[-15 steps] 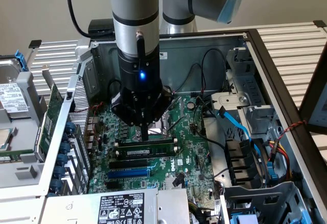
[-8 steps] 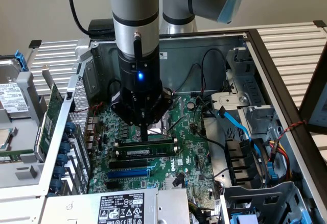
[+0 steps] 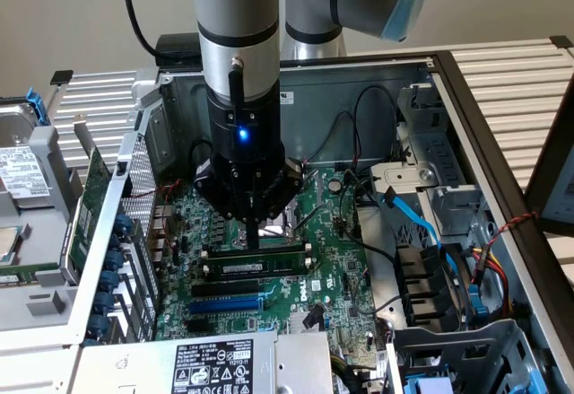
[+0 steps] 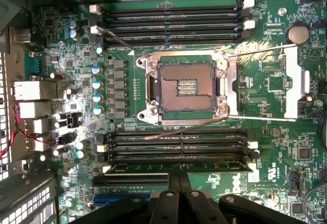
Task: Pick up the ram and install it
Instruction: 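Press down the ram until it locks into place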
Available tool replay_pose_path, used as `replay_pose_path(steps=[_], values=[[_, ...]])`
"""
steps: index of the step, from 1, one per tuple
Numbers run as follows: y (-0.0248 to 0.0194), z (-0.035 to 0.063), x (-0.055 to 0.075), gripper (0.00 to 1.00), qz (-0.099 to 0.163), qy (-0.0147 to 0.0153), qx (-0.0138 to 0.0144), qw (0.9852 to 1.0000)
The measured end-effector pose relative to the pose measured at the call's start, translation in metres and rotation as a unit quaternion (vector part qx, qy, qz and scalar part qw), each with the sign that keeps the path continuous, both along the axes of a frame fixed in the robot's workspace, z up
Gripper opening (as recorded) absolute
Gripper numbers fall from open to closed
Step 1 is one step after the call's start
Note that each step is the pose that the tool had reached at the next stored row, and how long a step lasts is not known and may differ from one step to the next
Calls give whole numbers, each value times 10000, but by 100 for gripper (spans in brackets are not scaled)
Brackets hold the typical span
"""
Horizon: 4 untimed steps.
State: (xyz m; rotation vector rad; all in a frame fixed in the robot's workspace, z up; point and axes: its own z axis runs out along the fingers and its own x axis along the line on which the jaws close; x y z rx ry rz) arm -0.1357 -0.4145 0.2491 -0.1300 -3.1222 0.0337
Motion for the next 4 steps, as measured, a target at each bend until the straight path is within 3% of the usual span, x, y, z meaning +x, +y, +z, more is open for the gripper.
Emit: replay_pose_path(steps=[4], values=[[0,0,0,11,0,0,0,10000]])
